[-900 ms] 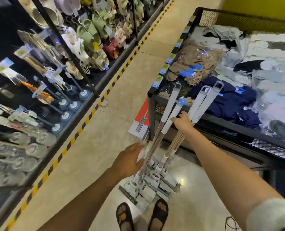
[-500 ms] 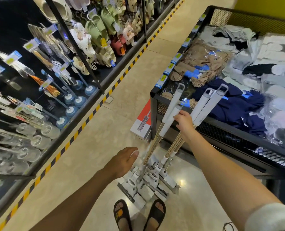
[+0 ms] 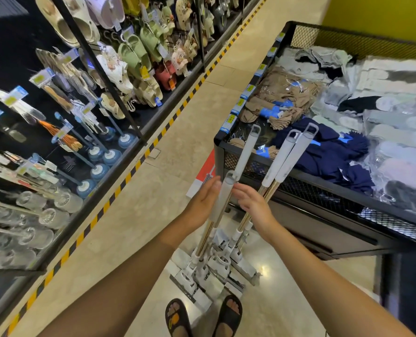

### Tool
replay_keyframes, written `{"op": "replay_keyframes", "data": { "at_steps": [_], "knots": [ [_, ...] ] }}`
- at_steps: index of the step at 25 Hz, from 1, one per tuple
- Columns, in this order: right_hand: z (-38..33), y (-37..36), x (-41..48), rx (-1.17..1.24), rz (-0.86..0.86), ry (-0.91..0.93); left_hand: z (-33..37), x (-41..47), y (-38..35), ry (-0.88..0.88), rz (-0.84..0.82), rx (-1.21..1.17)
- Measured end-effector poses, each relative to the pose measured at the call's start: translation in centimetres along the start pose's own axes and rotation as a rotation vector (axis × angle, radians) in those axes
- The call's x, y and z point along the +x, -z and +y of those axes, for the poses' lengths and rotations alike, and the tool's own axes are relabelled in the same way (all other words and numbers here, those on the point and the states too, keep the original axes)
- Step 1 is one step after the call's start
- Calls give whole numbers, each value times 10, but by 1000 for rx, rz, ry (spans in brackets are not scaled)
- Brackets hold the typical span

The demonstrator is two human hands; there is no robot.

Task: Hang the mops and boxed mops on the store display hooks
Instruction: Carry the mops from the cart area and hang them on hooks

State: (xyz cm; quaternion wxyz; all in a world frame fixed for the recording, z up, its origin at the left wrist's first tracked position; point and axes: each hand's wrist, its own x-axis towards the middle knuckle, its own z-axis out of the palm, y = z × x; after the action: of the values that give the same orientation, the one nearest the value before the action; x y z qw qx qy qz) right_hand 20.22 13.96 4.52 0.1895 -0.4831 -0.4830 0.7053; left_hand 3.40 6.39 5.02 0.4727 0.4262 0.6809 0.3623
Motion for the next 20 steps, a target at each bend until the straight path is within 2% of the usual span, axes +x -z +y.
{"op": "replay_keyframes", "data": {
  "at_steps": [5, 9, 14, 20],
  "knots": [
    [25, -16, -28, 21, -111, 21, 2, -15, 0, -88, 12, 8],
    [34, -26, -41, 43, -171, -29, -18, -37, 14, -148, 111, -23],
    [54, -35, -52, -9, -224, -81, -38, -80, 31, -128, 178, -191],
    [62, -64, -65, -113, -318, -68, -41, -134, 59, -118, 321, -212]
  ]
}}
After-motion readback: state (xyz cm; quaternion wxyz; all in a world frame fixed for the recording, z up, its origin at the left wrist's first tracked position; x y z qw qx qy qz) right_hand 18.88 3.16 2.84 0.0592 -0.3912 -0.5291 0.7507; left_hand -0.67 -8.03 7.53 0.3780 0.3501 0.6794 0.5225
